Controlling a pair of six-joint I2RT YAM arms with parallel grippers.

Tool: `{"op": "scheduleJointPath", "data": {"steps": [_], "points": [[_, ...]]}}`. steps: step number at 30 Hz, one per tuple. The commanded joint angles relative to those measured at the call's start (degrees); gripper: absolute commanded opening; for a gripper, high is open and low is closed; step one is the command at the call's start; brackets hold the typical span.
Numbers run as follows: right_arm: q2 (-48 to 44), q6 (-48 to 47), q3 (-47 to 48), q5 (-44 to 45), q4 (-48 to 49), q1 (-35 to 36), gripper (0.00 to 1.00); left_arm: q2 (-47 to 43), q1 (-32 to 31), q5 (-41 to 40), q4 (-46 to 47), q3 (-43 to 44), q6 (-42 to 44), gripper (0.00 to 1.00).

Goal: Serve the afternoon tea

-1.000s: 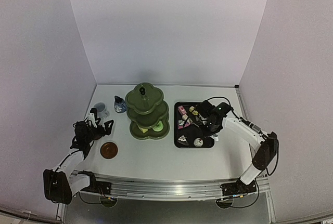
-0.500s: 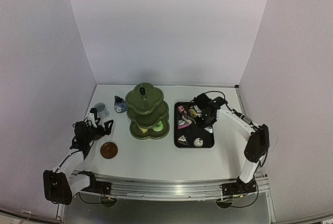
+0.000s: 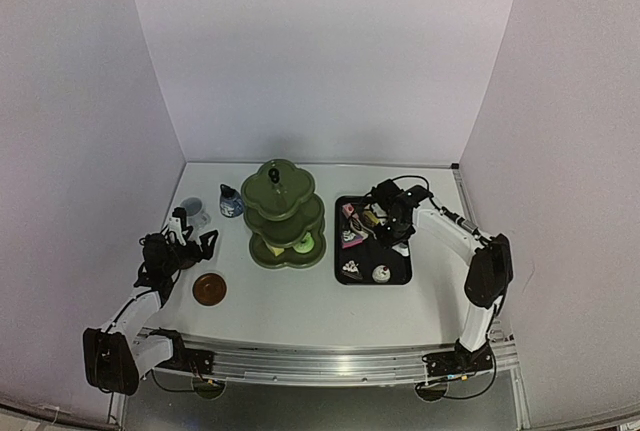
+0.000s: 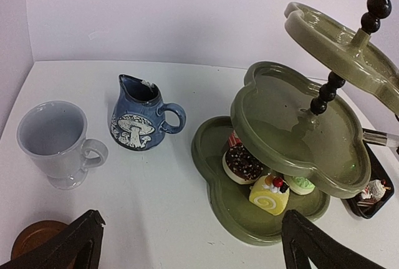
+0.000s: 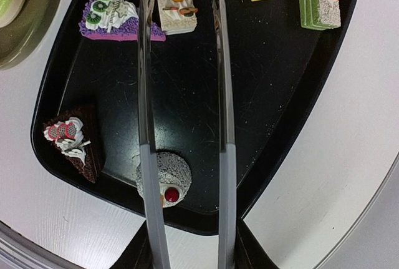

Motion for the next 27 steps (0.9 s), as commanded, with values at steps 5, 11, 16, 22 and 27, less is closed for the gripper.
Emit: {"op": "scheduleJointPath", "data": {"steps": [5,11,16,22,27], "points": [[1.49,-0.6,6.17,3.6,0.58,-0.46,0.35,-0.76,0.37,-0.3,0.96,0.95,0.76,1.0],[1.24,0.07,5.41,2.94,0.32,-0.43,0.35,-0.98,0.37,-0.55,0.91,0.77,0.84,1.0],[1.32,1.33,3.49,0.95,0.45,-0.46,0.36,-0.9,0.38,-0.56,0.87,0.66,0.83,1.0],[1.38,2.04,2.28,-1.13,0.59,-0.46,0.36,-0.94,0.41,-0.59,0.75,0.36,0.84,1.0],[-0.01,2.42,1.5,-1.86,0.68,-0.43,0.36,-1.13,0.46,-0.82,0.47,0.22,1.01,1.0]]}}
